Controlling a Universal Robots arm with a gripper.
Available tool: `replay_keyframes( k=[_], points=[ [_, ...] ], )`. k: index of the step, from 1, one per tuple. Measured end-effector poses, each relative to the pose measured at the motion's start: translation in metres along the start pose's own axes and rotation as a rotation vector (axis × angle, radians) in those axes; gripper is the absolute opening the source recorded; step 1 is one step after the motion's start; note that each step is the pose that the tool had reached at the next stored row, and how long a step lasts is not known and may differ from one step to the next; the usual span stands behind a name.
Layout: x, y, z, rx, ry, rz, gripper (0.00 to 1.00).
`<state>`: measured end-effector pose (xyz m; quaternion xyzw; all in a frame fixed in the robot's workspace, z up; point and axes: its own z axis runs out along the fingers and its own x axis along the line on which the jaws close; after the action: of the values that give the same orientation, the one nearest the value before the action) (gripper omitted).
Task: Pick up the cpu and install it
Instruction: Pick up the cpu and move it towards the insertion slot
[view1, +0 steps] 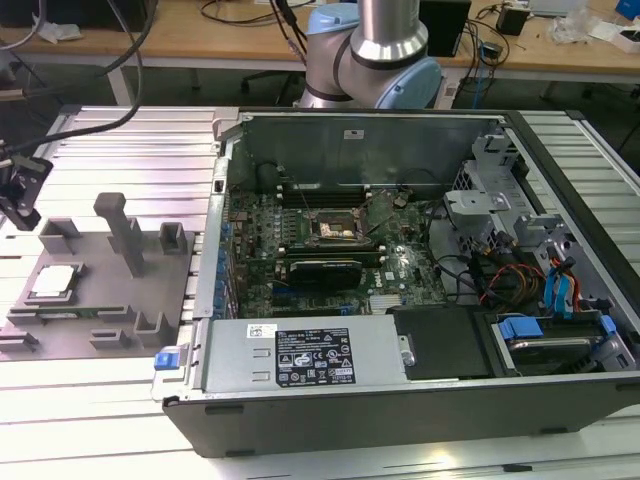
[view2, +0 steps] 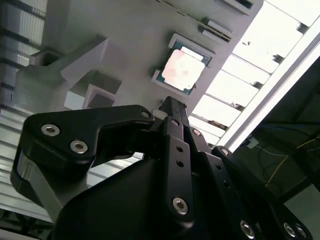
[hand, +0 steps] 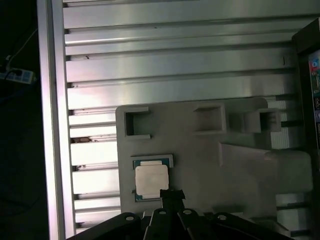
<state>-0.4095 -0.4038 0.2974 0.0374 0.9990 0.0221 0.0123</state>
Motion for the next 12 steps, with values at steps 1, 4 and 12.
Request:
replay_keyframes(
  k=[1, 4, 12],
  points=[
    [0.0012, -0.0012, 0.0024, 0.0001, 0.0002, 0.000, 0.11],
    [0.0037, -0.0043, 0.0095, -0.0008, 0.0000, 0.000, 0.11],
    [0.0083, -0.0068, 0.0282, -0.0008, 0.0002, 0.000, 0.11]
  ],
)
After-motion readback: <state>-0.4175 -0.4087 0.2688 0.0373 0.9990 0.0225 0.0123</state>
